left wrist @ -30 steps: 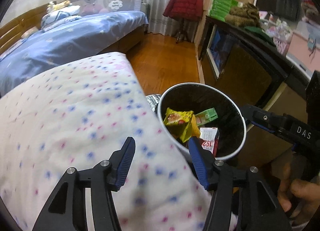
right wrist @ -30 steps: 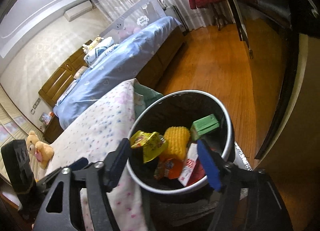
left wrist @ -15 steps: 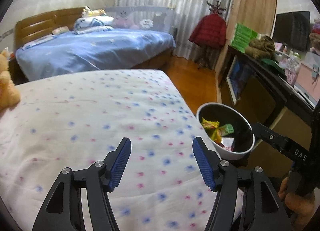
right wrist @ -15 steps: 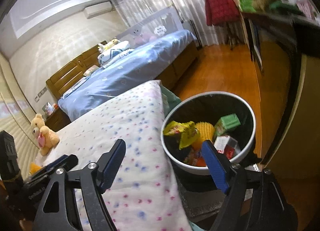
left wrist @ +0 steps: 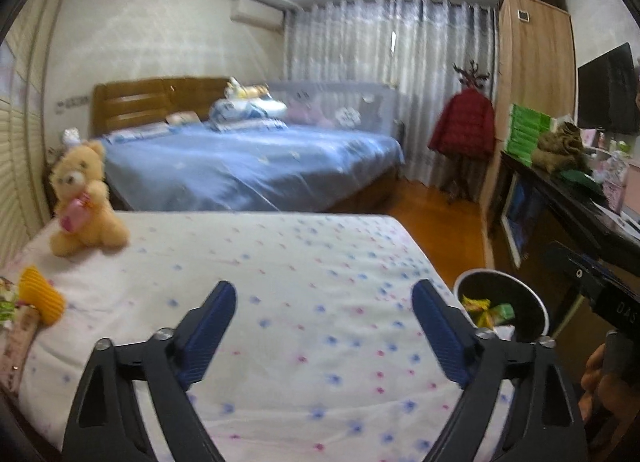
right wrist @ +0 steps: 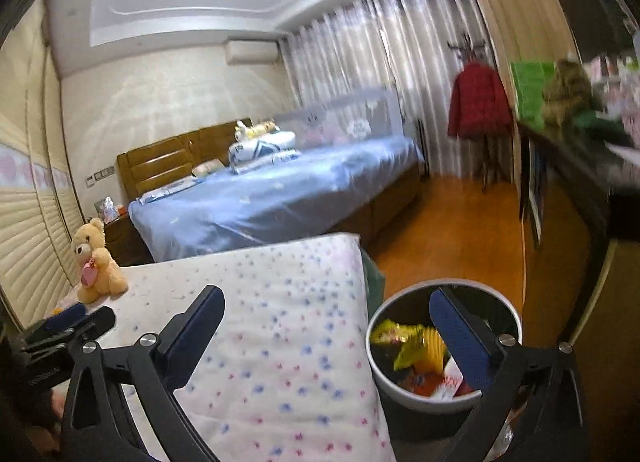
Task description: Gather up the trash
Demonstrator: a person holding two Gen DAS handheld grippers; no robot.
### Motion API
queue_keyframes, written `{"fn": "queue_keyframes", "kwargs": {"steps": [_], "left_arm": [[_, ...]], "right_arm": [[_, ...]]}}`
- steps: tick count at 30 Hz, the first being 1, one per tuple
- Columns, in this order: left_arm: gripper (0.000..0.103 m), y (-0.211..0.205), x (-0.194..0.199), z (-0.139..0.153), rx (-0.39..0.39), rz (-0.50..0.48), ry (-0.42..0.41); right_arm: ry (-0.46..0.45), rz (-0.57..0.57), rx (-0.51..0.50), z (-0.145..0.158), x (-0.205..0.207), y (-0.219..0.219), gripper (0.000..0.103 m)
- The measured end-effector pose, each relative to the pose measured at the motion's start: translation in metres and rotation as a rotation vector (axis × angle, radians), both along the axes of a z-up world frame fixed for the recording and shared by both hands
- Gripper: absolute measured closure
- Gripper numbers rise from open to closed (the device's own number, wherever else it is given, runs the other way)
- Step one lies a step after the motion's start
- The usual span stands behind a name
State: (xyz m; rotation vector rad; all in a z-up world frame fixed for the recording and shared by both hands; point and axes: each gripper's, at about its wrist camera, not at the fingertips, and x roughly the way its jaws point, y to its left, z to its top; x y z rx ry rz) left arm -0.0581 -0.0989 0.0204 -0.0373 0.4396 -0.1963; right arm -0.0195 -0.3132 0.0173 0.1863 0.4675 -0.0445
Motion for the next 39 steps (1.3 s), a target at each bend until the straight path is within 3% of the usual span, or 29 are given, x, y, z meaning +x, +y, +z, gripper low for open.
{"fn": "queue_keyframes", "kwargs": {"steps": [9,39], "left_arm": [[0.002,-0.013,-0.011,-0.014,0.076,0.06,-0.031],[0.001,-0.008,-0.004,-0.006,0.074,0.09,-0.046]], "right_arm": [[0.044,0.027,-0.013,-0.018,0.009,0.012,0.0],[0.032,0.05,-0.033,-0.011,0.009,0.018,0.0]]}}
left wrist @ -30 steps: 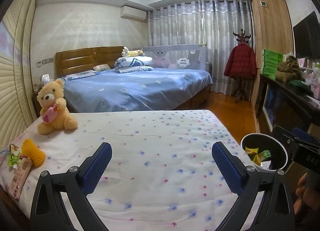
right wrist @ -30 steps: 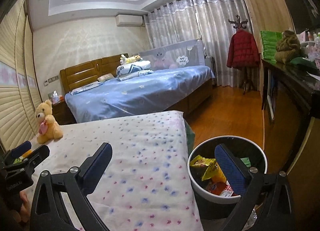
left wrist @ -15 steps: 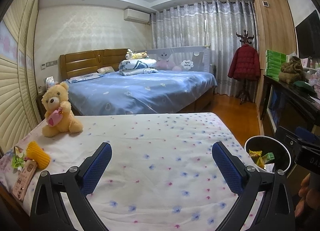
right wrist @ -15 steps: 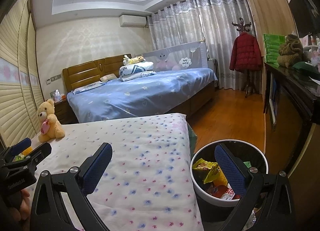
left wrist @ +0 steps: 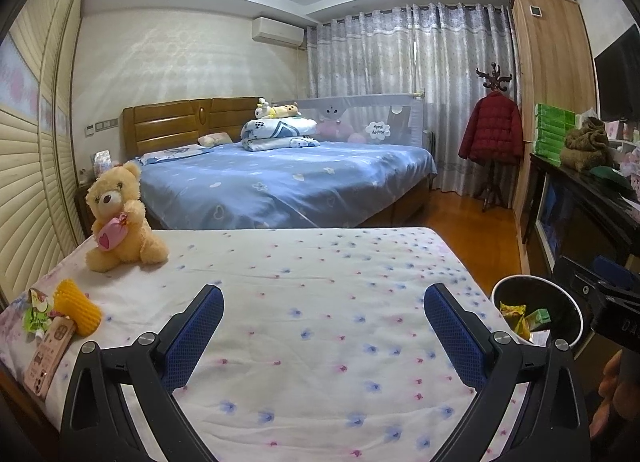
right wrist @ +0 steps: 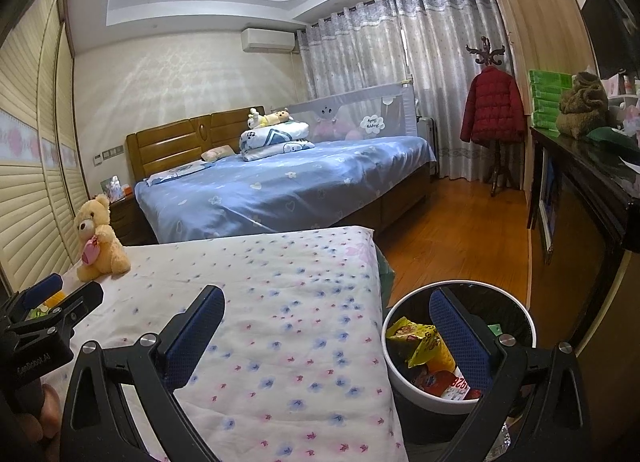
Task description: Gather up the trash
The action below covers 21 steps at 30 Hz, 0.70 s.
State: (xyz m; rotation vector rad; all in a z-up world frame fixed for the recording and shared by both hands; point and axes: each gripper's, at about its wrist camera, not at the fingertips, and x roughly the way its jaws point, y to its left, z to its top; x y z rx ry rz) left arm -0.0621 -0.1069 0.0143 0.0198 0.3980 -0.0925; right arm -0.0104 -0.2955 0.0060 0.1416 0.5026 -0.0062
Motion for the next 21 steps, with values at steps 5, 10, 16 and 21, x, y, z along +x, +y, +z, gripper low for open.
{"fn": "queue_keyframes", "kwargs": {"steps": [5,10,16,21], "left_arm": [[0.001,0.0002,0.0012,-0.0007,0.0,-0.007,0.005],[0.001,0.0005,0.0022,-0.0009,-0.003,-0.008,0.003],[0.001,-0.0009,0.0006,-0.0024,0.016,-0.006,-0.01],[0.001,0.0003,0.0,-0.0033,0.022,-0.007,-0.019]], "right_arm": [[0.001,0.002,-0.002,0.0007,0.0002,0.001,0.0],[0.002,0.001,-0.003,0.0007,0.0004,0.0013,0.0],[0.004,0.006,-0.005,0.0009,0.001,0.0018,0.0],[0.003,0.006,-0.005,0.0009,0.001,0.0019,0.0]]}}
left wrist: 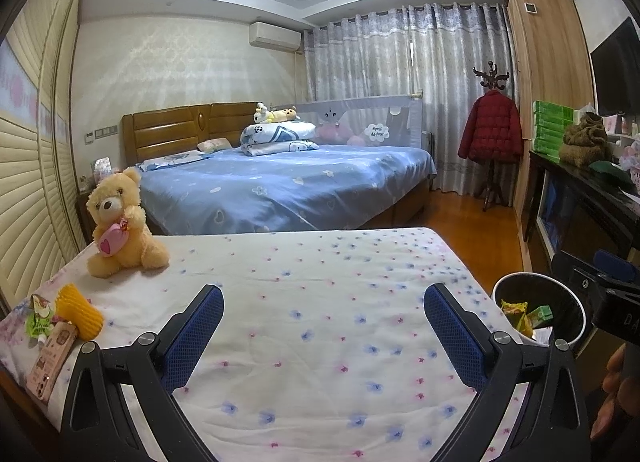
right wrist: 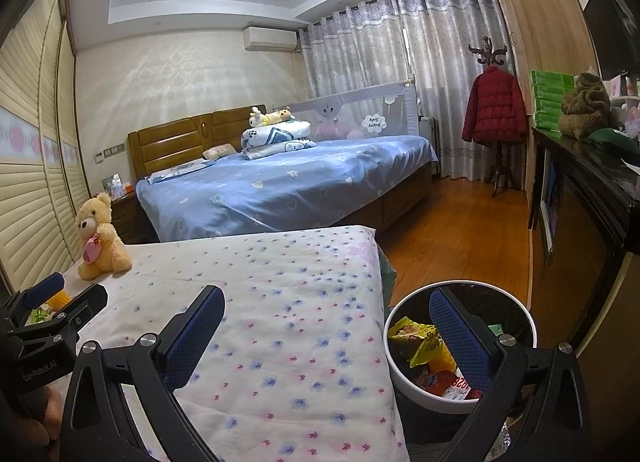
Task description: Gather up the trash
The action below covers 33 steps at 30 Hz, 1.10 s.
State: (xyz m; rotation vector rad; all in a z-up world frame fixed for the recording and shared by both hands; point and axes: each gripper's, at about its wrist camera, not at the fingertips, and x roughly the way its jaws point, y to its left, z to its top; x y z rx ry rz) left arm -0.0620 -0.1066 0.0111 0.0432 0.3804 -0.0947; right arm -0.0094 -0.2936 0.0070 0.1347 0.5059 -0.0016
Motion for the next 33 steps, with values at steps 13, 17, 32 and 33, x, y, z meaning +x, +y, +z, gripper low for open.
{"fn": "queue_keyframes", "kwargs": {"steps": [13,17,32,33], "left_arm": [[0.001,-0.0009,-0.0012,-0.0014,0.001,-0.005,-0.001],[0.001,-0.0011,-0.0011,-0.0016,0.002,-0.005,0.0],[0.001,0.0001,-0.001,-0.0024,0.0,-0.007,0.009],[0.001,0.0004,-0.0005,-0.0024,0.0,-0.007,0.01]], "right_arm": [[0.0,0.004,-0.001,0.0004,0.0002,0.0017,0.0],[-0.001,0.004,0.0,0.0008,-0.0001,0.0021,0.0],[0.0,0.016,-0.003,0.0028,0.0,0.0071,0.0],[0.0,0.017,-0.003,0.0029,0.0001,0.0073,0.0]]}}
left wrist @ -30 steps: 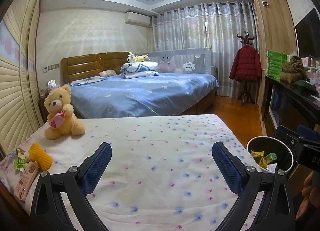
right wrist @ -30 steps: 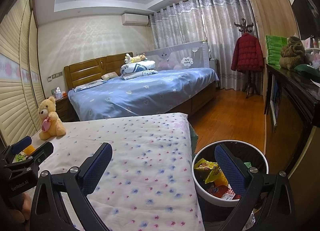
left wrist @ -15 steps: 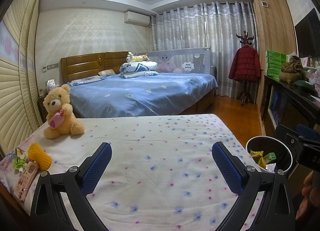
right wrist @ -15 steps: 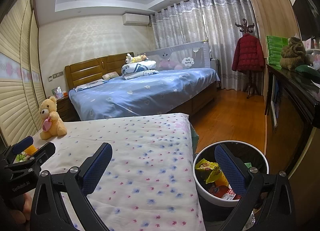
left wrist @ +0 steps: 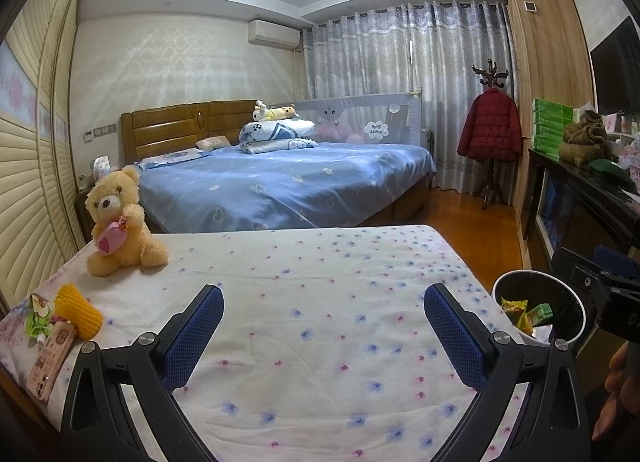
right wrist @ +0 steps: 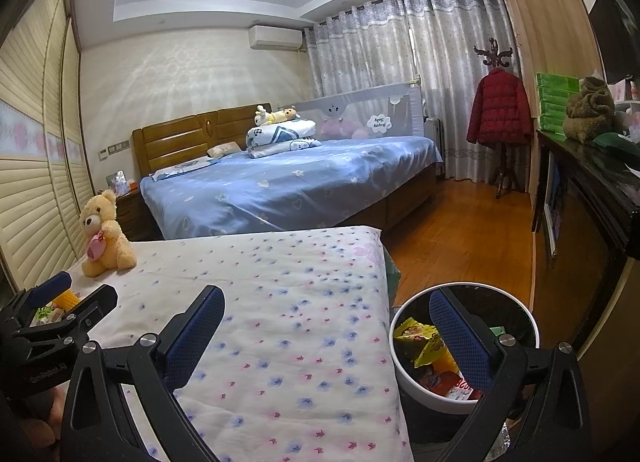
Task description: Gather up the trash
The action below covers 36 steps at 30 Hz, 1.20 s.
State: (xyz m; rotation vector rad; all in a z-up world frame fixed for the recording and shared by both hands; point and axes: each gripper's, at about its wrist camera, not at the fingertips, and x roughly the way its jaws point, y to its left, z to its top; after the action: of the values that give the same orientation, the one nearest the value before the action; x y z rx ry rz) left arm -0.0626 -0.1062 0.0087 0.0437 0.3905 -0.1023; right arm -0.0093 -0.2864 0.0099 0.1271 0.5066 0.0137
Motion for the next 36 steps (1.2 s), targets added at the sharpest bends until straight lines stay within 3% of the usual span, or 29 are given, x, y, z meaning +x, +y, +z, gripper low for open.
{"fn": "queue_keyframes", "kwargs": {"steps": [36], "left_arm": [[0.001,0.0008,0.0011,-0.0001,-0.002,0.0,0.005]], "right_arm": [[0.01,0.012,-0.002,-0.0021,0.0022,0.0064,0.0]]}}
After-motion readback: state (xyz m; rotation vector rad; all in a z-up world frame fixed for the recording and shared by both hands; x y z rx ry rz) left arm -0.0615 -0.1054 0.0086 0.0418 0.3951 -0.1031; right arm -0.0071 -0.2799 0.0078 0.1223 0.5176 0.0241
